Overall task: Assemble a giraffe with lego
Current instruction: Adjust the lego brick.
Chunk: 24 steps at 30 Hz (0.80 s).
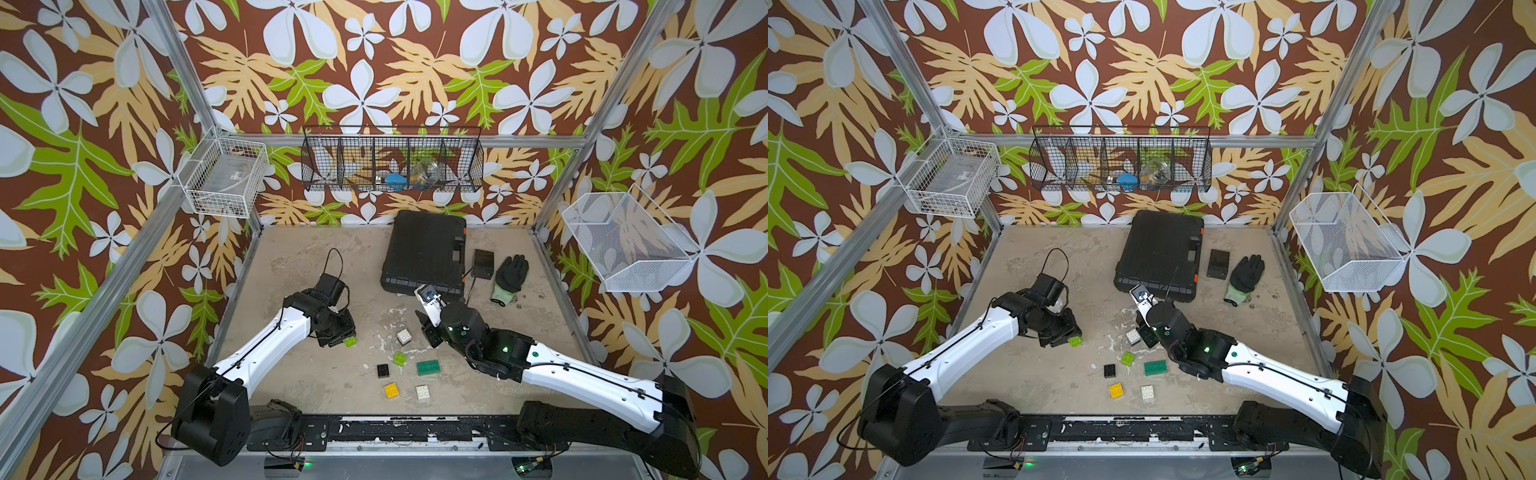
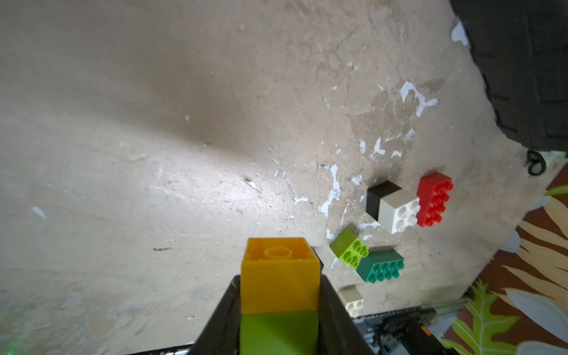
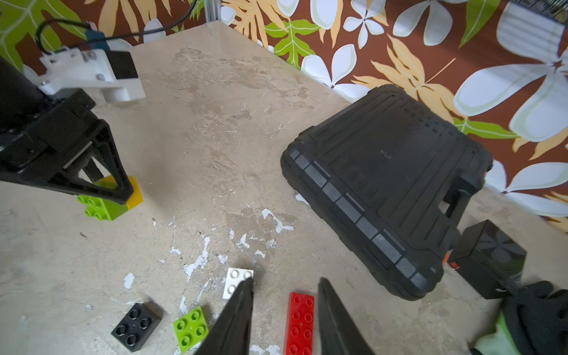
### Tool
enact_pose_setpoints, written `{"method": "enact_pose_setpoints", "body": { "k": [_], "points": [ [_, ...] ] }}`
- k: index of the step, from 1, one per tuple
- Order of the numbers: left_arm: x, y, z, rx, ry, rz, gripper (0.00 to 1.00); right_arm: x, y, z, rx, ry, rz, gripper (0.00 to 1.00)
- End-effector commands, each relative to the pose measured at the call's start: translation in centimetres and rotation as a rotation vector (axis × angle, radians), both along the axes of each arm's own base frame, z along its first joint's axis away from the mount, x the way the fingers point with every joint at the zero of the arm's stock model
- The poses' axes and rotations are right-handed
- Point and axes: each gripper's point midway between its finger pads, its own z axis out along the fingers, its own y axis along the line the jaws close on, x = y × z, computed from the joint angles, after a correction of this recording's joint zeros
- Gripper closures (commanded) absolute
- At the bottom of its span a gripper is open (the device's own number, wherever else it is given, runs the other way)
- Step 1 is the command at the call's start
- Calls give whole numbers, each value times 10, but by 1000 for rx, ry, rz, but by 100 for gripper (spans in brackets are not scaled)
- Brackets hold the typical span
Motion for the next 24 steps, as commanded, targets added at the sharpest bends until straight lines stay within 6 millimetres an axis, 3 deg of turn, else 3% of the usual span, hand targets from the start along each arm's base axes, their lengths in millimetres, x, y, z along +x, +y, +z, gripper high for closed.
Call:
{"method": "enact_pose_setpoints", "body": {
  "k": [1,5,9,13,18,24],
  "points": [
    [1,-40,18,-291,33,62,100,-14,11,5,131,67,100,41],
    [6,-64,46,-517,48,134,100,-21,12,17,302,151,188,23],
    [9,-73,73,-585,37,109,100,-39,24,36,429,223,362,10],
    [8,-79,91,-636,29,76,100,-59,34,37,435,309,512,1],
    [2,-85,106,-684,30,14,100,-71,43,21,391,384,613,0],
    [-6,-88,111,-707,48,-37,100,-63,59,8,390,424,655,0]
  ]
}}
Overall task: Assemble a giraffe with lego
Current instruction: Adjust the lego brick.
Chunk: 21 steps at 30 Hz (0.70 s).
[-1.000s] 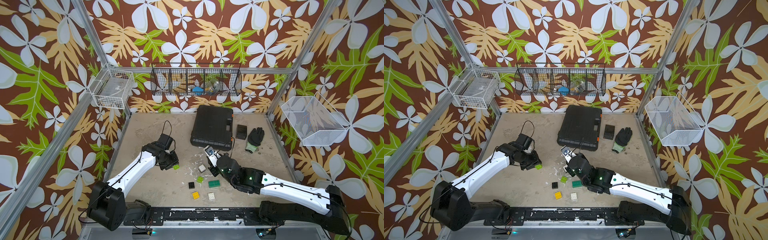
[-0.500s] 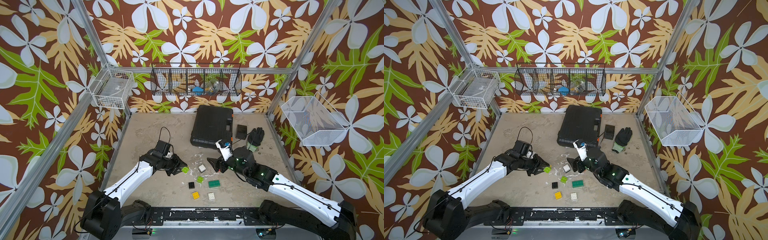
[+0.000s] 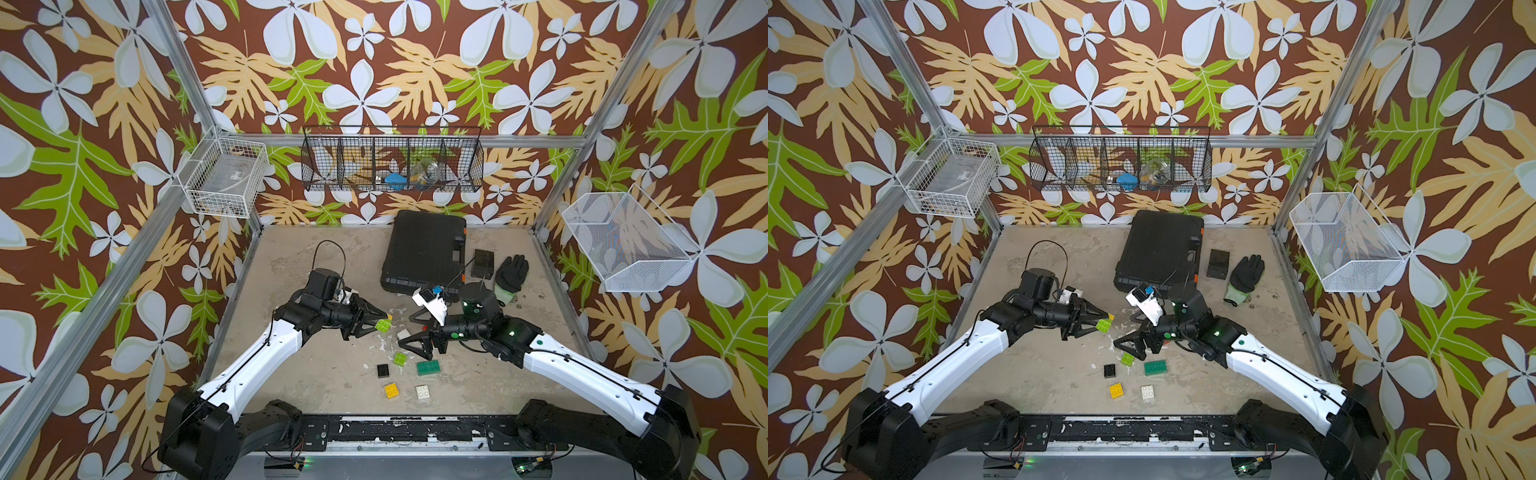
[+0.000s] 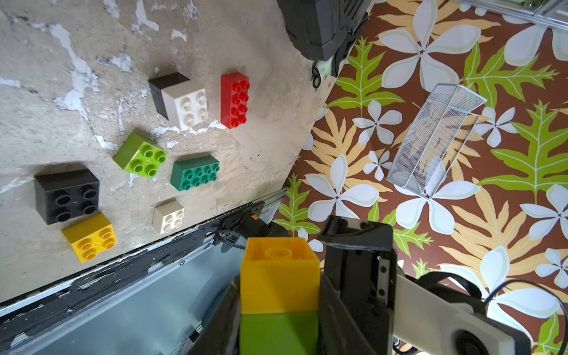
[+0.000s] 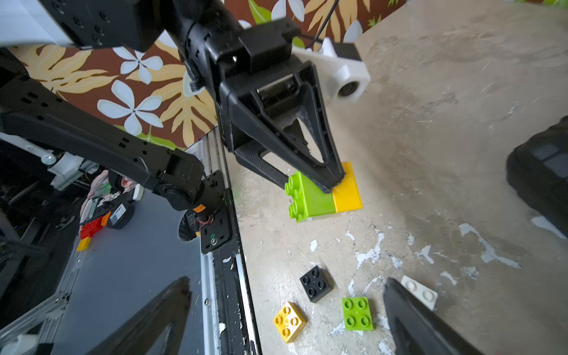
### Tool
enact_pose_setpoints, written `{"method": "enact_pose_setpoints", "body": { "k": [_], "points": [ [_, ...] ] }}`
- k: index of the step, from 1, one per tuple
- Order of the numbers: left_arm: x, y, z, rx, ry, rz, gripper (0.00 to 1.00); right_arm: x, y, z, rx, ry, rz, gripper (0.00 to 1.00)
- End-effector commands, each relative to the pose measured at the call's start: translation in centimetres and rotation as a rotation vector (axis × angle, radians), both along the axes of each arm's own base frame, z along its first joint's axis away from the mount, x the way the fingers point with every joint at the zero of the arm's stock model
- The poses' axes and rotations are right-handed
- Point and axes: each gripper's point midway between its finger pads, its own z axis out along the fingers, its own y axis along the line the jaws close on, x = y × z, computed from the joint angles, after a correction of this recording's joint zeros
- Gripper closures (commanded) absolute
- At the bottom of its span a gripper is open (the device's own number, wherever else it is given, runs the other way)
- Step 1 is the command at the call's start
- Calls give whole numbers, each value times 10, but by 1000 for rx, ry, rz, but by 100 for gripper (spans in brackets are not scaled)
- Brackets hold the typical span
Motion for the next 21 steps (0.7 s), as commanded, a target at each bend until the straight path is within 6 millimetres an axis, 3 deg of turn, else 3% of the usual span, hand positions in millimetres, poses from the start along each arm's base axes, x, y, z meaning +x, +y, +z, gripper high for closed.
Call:
{"method": "enact_pose_setpoints", "body": {
  "k": [1,9,21],
  "points": [
    [-7,-4,8,-32,-16,-52,100,-1,11,3,35,-8,70,0],
    [-8,-4,12,-41,-25,-58,100,17,29,7,85,29,99,0],
    [-6,-5,16,-51,-30,-56,100,35,38,-6,68,52,71,6]
  ]
}}
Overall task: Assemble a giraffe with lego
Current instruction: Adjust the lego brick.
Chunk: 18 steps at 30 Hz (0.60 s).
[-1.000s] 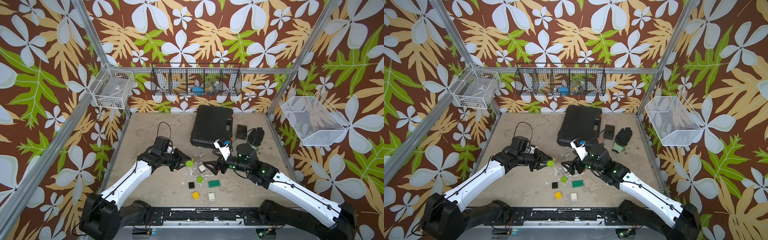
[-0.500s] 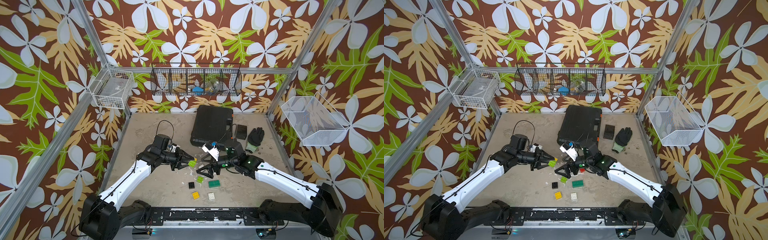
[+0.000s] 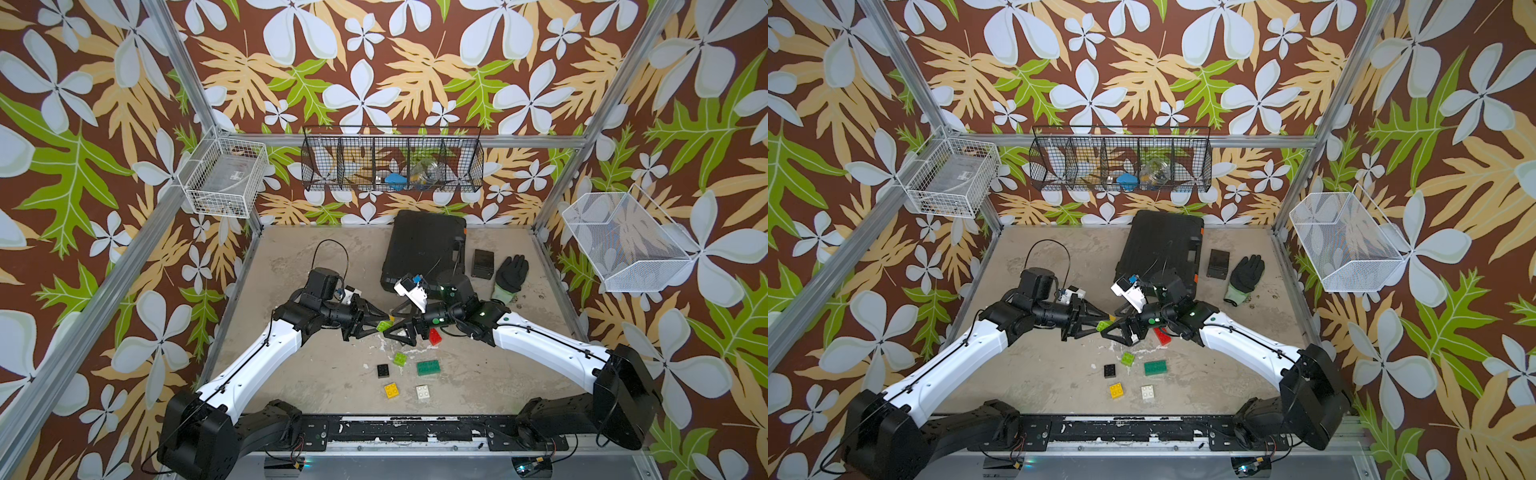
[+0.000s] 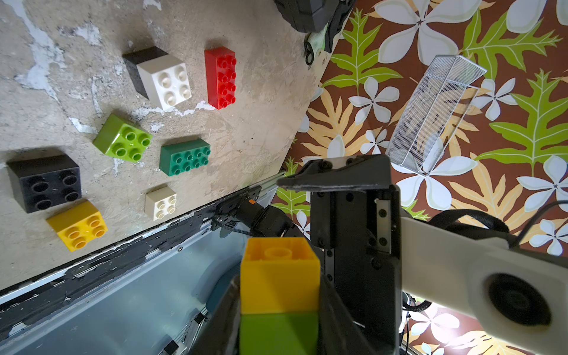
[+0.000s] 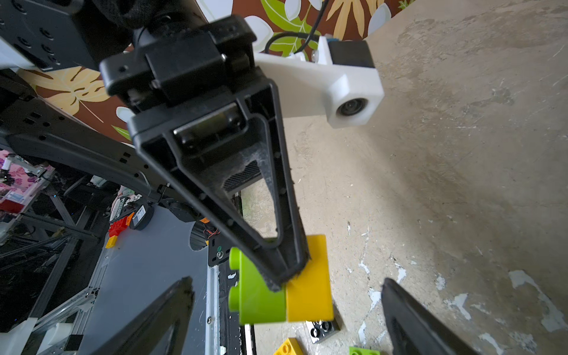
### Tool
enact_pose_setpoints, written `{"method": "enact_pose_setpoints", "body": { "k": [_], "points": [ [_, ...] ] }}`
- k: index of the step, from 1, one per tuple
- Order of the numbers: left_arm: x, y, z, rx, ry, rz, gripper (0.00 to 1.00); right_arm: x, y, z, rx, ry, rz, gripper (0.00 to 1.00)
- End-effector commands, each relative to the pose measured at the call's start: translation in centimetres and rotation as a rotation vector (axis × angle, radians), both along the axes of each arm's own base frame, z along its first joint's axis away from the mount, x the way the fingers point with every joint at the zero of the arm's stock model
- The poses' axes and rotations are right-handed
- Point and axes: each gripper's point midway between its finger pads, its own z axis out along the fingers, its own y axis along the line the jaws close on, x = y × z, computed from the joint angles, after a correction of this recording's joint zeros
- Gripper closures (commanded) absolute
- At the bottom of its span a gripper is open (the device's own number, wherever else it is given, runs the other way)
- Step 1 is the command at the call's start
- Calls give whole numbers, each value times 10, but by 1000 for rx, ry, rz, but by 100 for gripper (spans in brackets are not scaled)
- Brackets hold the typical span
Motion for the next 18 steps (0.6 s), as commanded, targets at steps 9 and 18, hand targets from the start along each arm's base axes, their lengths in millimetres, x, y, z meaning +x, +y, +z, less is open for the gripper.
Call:
{"method": "enact_pose_setpoints", "body": {
  "k": [9,18],
  "points": [
    [1,-2,11,-29,-20,-3,100,5,10,6,56,5,33,30],
    [3,-3,14,-57,-15,17,100,-3,12,12,99,26,76,61]
  ]
}}
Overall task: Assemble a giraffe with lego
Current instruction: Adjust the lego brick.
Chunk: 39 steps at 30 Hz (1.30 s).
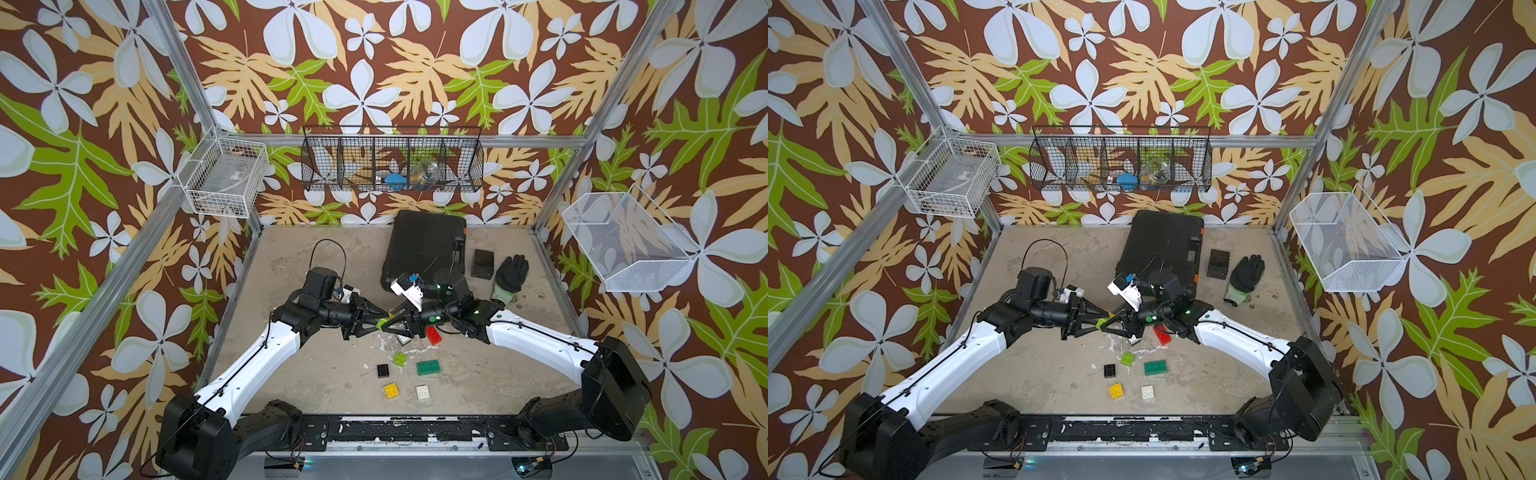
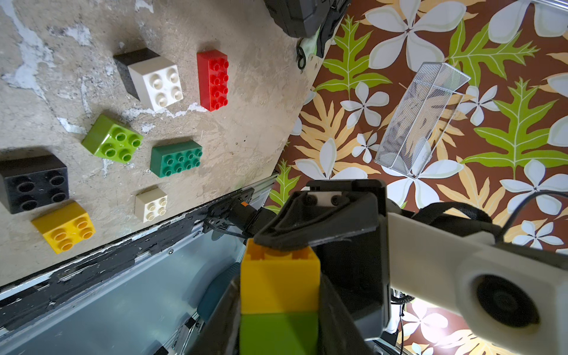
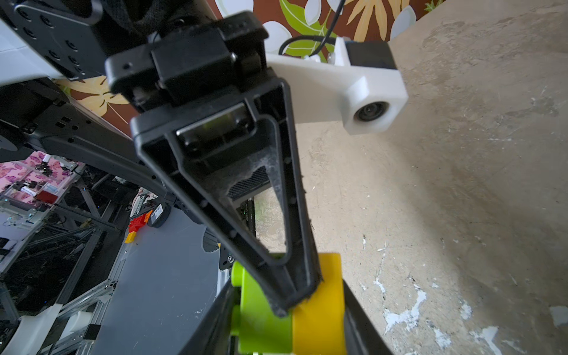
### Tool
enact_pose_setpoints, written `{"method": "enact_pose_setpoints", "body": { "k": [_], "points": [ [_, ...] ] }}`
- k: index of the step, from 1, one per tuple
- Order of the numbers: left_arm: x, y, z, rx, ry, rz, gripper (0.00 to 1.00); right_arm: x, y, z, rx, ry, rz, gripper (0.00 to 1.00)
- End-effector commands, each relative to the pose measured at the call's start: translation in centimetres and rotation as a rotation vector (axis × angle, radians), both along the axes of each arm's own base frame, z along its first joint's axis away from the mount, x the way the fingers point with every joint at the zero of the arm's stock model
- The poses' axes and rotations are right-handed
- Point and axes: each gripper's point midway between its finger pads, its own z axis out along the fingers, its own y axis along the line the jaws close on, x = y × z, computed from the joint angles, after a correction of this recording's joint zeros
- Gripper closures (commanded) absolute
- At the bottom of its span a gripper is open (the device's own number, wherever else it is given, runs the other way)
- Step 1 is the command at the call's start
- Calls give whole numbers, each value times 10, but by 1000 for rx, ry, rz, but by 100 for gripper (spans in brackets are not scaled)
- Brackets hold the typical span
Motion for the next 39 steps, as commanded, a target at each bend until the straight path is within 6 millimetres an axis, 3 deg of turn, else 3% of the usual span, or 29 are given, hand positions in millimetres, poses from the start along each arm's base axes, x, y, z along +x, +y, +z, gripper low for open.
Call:
{"method": "enact_pose_setpoints", "body": {
  "k": [1,3,5,7,12,17,20,23,25,29,32,39],
  "points": [
    [2,-3,10,-34,-31,-7,100,-3,3,10,51,4,22,63],
    [3,-3,11,-38,-35,-4,99,-5,2,13,64,8,24,65],
    [5,-4,14,-43,-45,-1,84,-5,1,14,72,16,23,66],
    [6,-4,16,-49,-59,4,60,-5,-3,13,80,36,17,66],
    [9,-3,20,-60,-82,23,31,7,-24,8,108,121,-44,67],
    [18,1,26,17,-210,10,26,27,-53,4,141,290,-128,67],
    [34,24,22,349,-465,-64,24,38,-69,6,165,422,-173,65],
    [41,41,36,684,-775,-120,21,41,-77,14,188,548,-190,64],
    [38,45,49,770,-940,-104,18,40,-80,14,191,652,-202,63],
    [23,54,91,705,-1220,57,11,38,-86,18,238,836,-236,62],
    [18,58,102,700,-1293,79,11,38,-88,35,328,927,-241,60],
    [7,22,123,619,-1433,-67,10,50,-84,82,485,1028,-246,58]
  ]
}}
